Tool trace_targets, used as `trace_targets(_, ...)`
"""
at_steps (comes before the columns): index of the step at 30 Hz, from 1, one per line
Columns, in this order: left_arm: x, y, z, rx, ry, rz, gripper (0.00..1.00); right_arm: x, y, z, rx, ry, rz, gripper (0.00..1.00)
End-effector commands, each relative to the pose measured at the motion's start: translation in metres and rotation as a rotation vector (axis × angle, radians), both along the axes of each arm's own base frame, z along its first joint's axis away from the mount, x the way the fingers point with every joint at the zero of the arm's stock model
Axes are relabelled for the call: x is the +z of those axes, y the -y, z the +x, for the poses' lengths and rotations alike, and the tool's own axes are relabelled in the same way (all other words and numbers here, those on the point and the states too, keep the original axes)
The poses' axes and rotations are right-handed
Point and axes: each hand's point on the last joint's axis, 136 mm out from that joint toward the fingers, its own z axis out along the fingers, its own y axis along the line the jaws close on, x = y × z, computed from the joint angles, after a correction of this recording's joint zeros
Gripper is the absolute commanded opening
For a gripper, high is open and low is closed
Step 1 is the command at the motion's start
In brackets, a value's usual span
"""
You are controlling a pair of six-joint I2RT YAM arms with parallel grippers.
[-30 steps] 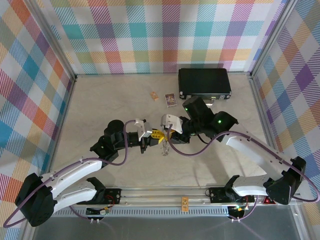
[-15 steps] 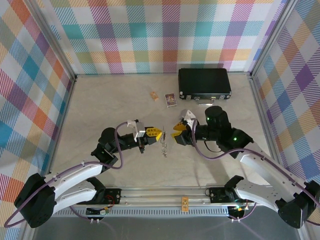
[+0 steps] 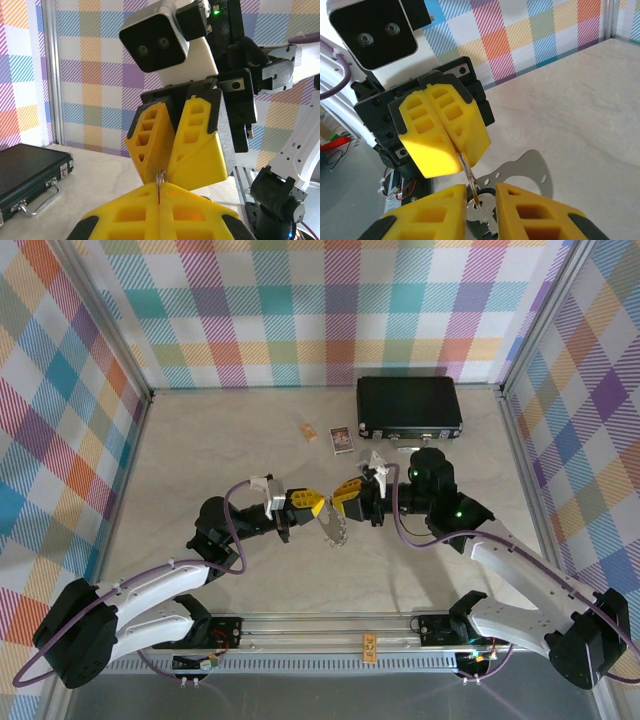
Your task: Put the keys on the keyring
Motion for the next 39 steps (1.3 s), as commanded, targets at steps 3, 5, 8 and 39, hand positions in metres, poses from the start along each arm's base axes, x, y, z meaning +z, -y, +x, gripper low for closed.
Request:
trace_targets(3,0.023,-0.005,-0.007,-0.011,0.067,-0.057,0.00,0.018,-0.001,-0.002,0.041,0.028,0.047,0.11)
trace_targets(5,0.024,-0.005,-0.007,-0.014,0.069,-0.058,0.00,0.017,-0.001,-0.001,0.037,0.030,0.044,0.06)
trace_targets(8,0.025,-0.005,-0.007,-0.017,0.066,-0.059,0.00,0.018,0.001,-0.003,0.040,0.035,0.045,0.00)
trace_targets(39,0.043,0.009,-0.010,-0.122,0.022,-0.197,0.00,0.000,-0.006,-0.009,0.120,-0.030,0.016,0.00)
